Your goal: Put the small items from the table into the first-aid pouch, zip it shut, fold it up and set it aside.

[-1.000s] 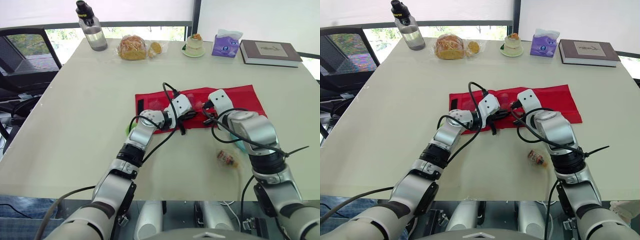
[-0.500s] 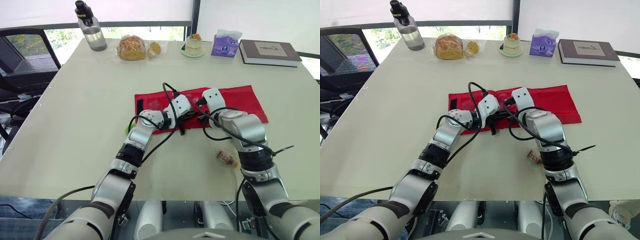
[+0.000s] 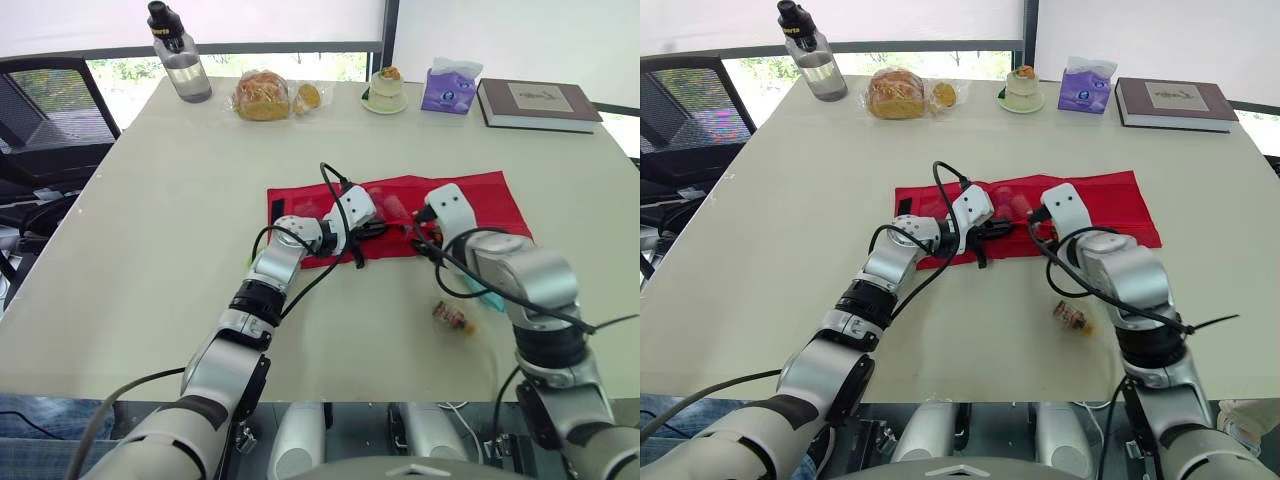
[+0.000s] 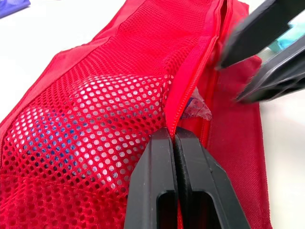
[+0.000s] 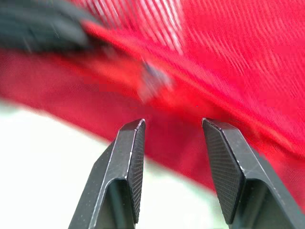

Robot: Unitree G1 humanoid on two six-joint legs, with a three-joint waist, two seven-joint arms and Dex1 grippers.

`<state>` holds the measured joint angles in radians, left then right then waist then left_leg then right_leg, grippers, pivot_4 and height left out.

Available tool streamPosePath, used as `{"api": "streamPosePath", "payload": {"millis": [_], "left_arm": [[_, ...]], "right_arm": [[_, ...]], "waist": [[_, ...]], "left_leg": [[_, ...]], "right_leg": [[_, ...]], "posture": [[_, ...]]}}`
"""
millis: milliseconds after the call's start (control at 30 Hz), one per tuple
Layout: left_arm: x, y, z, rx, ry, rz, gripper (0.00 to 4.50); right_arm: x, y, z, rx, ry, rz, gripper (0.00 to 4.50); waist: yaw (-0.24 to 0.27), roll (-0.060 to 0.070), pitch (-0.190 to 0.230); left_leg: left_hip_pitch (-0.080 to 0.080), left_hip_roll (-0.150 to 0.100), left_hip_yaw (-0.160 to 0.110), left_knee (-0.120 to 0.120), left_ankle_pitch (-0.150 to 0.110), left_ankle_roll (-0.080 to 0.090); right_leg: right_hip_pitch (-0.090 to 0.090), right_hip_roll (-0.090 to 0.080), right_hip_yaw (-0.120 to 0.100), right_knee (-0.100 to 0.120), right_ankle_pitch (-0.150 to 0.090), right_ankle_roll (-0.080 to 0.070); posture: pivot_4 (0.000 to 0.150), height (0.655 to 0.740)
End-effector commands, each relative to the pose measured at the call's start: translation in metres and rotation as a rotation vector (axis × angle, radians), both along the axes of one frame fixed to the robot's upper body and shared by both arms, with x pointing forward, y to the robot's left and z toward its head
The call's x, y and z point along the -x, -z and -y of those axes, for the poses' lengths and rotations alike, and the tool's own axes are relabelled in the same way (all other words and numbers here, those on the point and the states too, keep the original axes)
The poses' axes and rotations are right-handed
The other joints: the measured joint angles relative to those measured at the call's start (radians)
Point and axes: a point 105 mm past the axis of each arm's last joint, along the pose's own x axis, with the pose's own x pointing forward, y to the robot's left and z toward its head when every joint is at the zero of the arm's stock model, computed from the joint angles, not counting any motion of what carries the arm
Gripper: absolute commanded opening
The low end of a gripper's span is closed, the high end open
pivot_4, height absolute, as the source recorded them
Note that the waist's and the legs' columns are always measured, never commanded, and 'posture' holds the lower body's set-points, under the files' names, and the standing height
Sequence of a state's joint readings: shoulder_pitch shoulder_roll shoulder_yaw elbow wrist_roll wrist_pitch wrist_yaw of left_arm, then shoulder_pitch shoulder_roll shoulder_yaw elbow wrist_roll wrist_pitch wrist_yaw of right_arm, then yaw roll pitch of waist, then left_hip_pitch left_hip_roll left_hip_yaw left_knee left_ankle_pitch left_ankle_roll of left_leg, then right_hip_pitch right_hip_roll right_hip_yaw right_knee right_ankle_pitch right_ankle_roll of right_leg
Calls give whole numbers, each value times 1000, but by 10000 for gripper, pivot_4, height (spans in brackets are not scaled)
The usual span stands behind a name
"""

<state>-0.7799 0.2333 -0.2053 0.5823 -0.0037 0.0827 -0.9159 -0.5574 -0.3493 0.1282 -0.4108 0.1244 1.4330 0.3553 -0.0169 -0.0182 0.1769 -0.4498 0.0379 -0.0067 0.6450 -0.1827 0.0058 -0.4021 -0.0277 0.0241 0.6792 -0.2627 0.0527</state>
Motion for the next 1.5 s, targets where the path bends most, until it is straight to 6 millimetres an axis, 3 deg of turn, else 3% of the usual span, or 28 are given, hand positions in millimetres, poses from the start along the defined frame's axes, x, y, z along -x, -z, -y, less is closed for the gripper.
{"api": "streamPosePath", "payload": {"millis": [33,67,167,200,233,467,1233,1333,1500], "left_arm": [[-1,-6,-2,27,16,-17,0],[-1,-7,-1,35,16,-24,0],[-2,-9,0,54,17,-38,0],[-2,-9,0,55,19,-40,0],[-2,-9,0,55,21,-42,0],[0,-6,-1,43,29,-50,0],[1,-4,-7,23,27,-42,0],[1,-2,-8,16,22,-41,0],[-4,-5,-12,15,3,-29,0]], "right_arm": [[8,-16,-1,-15,-113,116,20048],[10,-16,-1,-13,-139,132,20048],[10,-16,-5,-30,-185,174,8251],[10,-15,-6,-31,-199,182,2335],[6,-13,-8,-16,-210,207,424],[-16,5,-9,108,-230,287,424],[-52,-4,-41,28,-184,422,424],[-51,-7,-38,25,-176,422,424],[-24,-20,-30,-62,-262,439,424]], "waist": [[1,0,0],[1,0,0],[-5,0,0],[-5,0,0],[-4,0,0],[1,0,0],[-1,0,0],[1,0,0],[3,0,0]], "left_leg": [[0,0,0,0,0,0],[0,0,0,0,0,0],[0,0,0,-1,0,0],[1,0,0,-1,0,0],[1,0,0,0,0,0],[0,0,1,0,0,0],[1,0,1,-1,0,0],[0,0,1,-1,0,0],[0,0,0,-1,0,0]], "right_leg": [[0,0,0,0,0,0],[0,0,0,0,0,0],[0,0,1,0,0,0],[0,0,1,0,0,0],[0,1,0,0,0,0],[0,0,1,-1,0,0],[0,1,1,0,0,0],[0,1,1,0,0,0],[0,1,1,0,0,0]], "posture": [[1500,7400],[1500,7400],[1500,7400],[1500,7400],[1500,7400],[1500,7400],[1500,7400],[1500,7400],[1500,7400]]}}
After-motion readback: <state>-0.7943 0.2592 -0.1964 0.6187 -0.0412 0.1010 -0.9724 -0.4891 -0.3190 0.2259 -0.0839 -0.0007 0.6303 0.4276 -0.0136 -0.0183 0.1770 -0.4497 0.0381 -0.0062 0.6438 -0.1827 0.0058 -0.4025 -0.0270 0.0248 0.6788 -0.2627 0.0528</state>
